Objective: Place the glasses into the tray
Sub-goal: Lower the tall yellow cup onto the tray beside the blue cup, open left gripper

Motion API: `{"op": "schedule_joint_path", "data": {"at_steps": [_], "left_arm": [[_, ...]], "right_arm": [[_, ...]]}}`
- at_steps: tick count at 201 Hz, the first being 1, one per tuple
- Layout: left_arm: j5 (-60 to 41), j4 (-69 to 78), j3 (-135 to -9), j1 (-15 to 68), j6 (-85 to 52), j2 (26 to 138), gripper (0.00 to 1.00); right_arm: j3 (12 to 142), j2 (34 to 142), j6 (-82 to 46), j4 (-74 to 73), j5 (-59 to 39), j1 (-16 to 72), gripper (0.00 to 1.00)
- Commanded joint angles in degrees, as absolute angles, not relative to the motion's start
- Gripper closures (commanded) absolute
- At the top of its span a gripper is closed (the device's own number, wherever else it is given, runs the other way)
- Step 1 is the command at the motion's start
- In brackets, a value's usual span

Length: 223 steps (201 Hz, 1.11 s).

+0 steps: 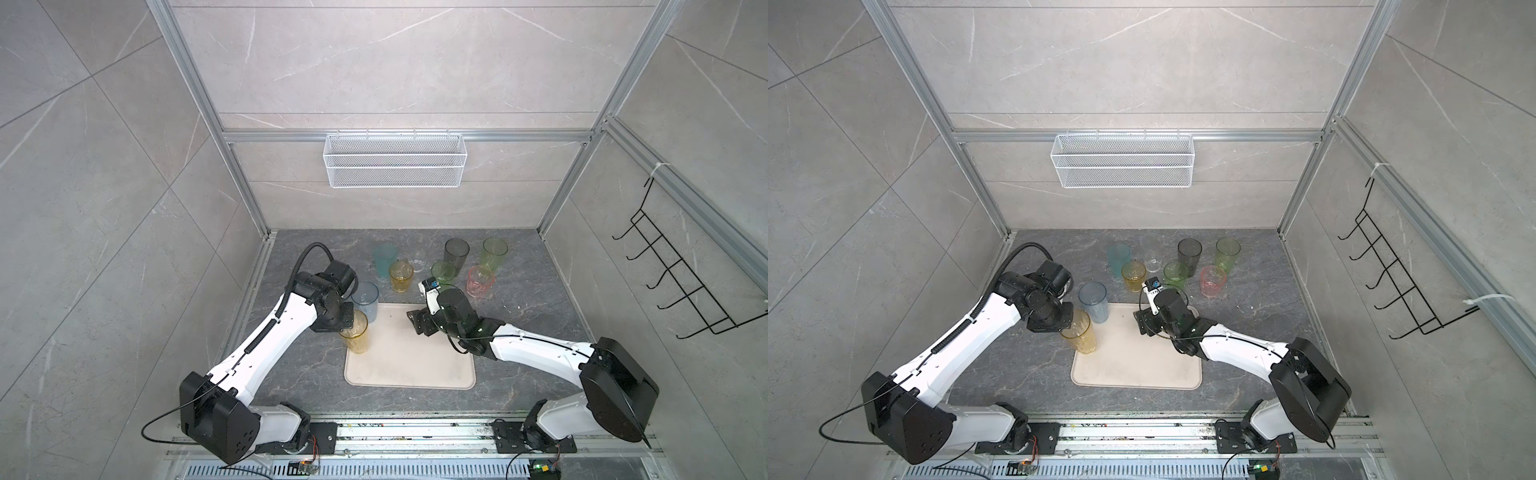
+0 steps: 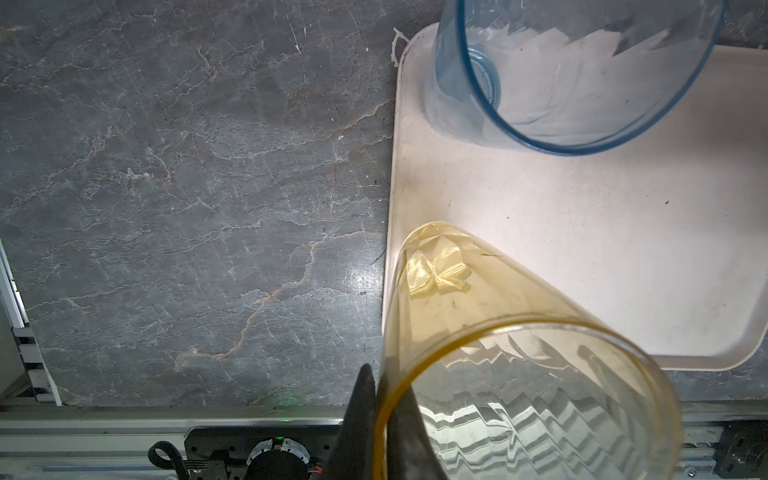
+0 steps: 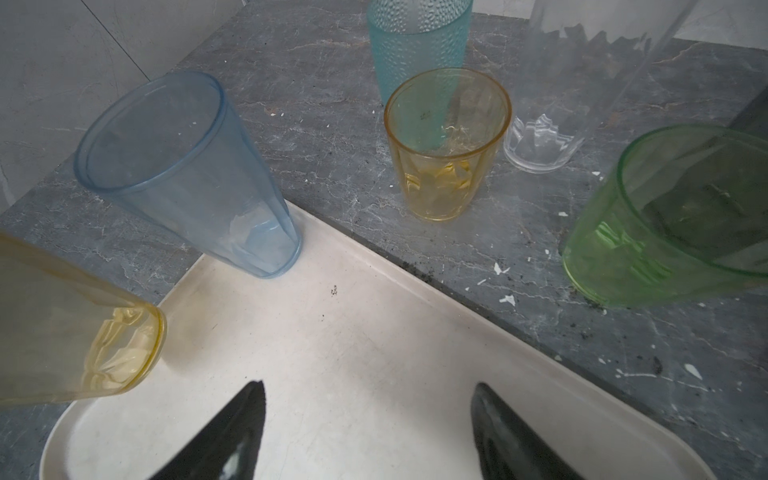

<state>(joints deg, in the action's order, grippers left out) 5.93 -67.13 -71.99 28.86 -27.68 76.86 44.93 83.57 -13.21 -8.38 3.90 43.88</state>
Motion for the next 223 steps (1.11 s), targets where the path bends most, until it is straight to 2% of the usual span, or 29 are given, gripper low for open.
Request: {"op": "schedule_joint_path", "data": {"at_steps": [1, 223], "left_arm": [[6.92, -66.32, -74.53, 29.51, -28.78, 77.59, 1.00], [8.17, -63.28, -75.32, 31.99, -30.08, 85.57, 1.00]], "right_arm": [[46.77, 83.58, -12.30, -7.56, 4.92, 44.27, 0.21], [47.80, 84.35, -12.40, -6.16, 5.45, 44.25, 0.21]]}}
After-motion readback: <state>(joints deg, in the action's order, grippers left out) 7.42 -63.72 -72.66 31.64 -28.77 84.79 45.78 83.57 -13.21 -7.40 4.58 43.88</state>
